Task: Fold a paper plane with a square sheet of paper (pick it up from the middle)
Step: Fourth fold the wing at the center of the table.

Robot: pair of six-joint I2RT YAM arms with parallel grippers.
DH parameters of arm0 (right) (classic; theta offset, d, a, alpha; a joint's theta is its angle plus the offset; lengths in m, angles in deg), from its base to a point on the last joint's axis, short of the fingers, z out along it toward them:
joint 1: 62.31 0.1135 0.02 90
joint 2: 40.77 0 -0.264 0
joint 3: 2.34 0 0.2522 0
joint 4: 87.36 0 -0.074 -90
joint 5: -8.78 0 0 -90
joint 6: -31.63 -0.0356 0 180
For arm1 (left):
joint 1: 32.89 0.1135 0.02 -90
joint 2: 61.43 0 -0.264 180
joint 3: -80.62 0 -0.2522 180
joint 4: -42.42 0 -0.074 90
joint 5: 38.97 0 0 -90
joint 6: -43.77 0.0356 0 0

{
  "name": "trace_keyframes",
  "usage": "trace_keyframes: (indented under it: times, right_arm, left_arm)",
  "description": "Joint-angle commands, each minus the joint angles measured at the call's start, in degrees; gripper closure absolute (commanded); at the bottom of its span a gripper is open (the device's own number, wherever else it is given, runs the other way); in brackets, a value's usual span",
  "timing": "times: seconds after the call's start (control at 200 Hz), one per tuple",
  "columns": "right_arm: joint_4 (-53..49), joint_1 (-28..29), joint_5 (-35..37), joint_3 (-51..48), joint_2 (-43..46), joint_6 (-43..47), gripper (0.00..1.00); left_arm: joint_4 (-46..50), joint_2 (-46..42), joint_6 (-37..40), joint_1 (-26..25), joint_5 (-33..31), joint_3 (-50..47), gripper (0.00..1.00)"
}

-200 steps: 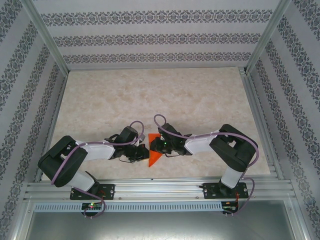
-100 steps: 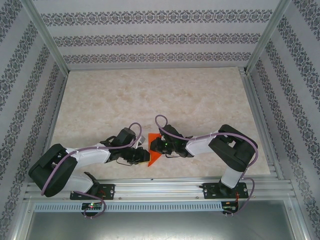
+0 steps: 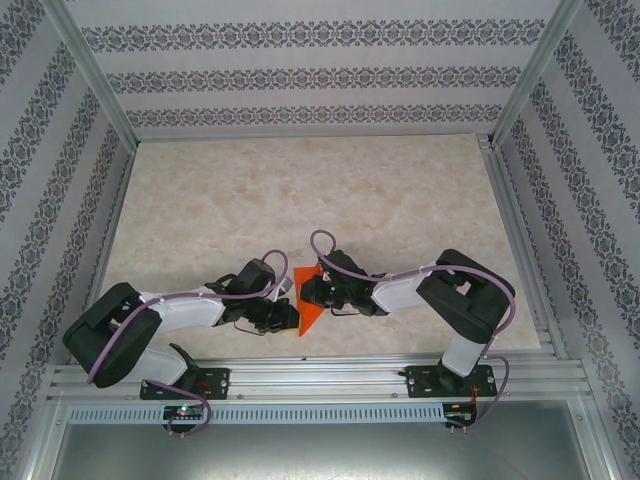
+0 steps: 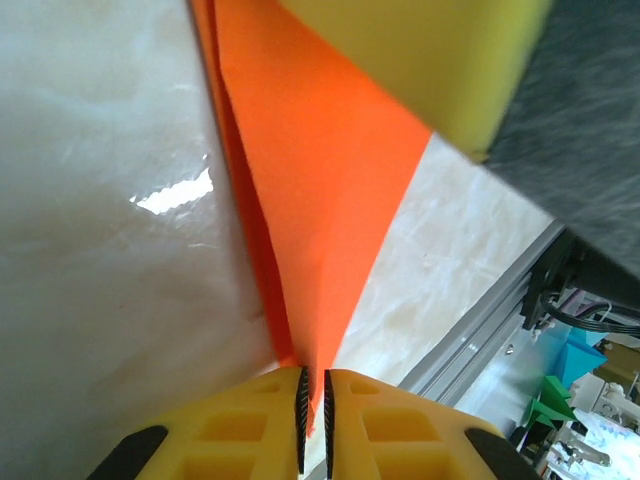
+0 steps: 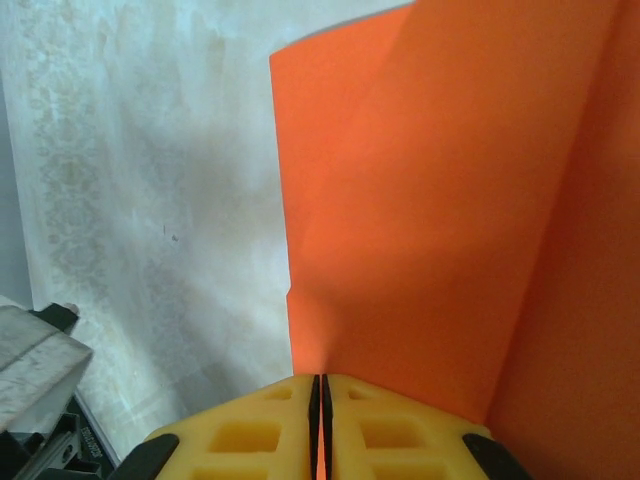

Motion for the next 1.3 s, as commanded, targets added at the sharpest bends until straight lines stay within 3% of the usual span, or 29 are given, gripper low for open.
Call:
trace_keyframes:
  times: [0.0,0.555,0.654,0.909,1.189,1.294]
  right_arm:
    - [-5.6,0.2,3.2,-2.5,-4.1,-0.7,0.88]
    - [-4.4,0.3,4.8,-4.1,-6.1,-1.5,0.88]
    - [-2.8,0.3,4.7,-4.9,-6.4,-2.0,0.88]
    - [-0.3,0.6,5.0,-6.6,-6.2,-3.5,0.88]
    - [-0.7,0.7,5.1,-6.2,-6.6,-3.6,0.88]
    - [-1.0,0.8,5.2,-6.1,-6.6,-3.5,0.88]
  left_arm:
    - [1.9,1.0,1.2,-1.2,-0.1,-0.4,0.83]
    - [0.9,-1.2,2.5,-1.7,3.5,-2.5,0.96]
    - [3.6,-5.5,2.0,-1.7,2.2,-3.1,0.9]
    - [10.2,-24.4,-5.4,-1.4,-9.5,-2.5,0.78]
    - [-9.5,-13.4,-14.8,-1.4,-9.2,-1.3,0.83]
    - [-11.6,-10.9,-15.7,-1.4,-10.4,-1.0,0.83]
